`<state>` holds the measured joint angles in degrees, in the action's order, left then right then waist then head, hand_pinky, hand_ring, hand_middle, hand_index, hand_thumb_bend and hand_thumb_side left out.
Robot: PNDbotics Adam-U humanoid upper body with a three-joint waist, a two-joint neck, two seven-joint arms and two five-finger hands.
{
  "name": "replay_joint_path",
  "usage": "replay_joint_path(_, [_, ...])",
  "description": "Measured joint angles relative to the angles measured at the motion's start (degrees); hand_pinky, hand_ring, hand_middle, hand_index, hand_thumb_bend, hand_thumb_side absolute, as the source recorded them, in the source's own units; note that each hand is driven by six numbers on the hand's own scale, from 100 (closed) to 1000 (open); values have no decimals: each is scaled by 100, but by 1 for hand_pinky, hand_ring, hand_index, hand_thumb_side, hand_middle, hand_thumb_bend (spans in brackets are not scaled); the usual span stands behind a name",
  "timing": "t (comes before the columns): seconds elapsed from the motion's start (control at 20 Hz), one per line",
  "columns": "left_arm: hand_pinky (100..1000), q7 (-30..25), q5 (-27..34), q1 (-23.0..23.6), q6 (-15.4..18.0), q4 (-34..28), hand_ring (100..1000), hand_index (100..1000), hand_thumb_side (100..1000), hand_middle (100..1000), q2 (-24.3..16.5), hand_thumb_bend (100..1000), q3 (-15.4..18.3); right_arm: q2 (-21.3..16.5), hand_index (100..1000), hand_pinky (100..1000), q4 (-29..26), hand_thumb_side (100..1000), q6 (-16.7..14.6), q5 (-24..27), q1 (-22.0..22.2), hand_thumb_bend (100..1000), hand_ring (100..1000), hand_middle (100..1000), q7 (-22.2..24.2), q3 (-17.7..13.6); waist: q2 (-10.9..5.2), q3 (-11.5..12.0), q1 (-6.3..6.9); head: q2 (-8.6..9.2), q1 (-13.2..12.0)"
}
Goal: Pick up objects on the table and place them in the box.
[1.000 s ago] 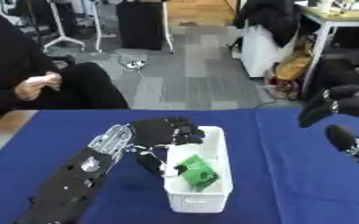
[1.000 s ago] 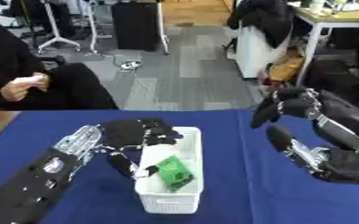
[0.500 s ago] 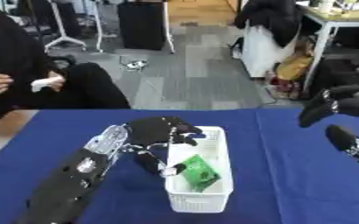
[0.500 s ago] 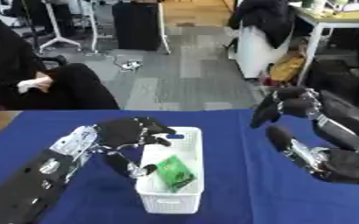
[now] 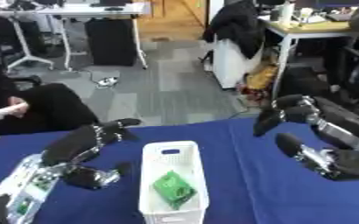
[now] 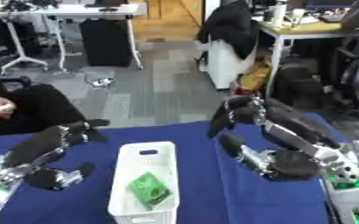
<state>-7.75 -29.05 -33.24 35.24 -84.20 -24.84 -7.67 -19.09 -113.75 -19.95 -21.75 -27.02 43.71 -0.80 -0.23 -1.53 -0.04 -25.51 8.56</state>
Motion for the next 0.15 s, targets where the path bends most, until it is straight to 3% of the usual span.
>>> replay_joint_path(0.15, [432, -251, 995, 162, -514, -760, 725, 860, 1000, 761, -4, 139, 126, -42, 648, 540, 0, 1000, -131, 138, 35, 133, 592, 582, -130, 53, 0, 92, -36, 459, 164])
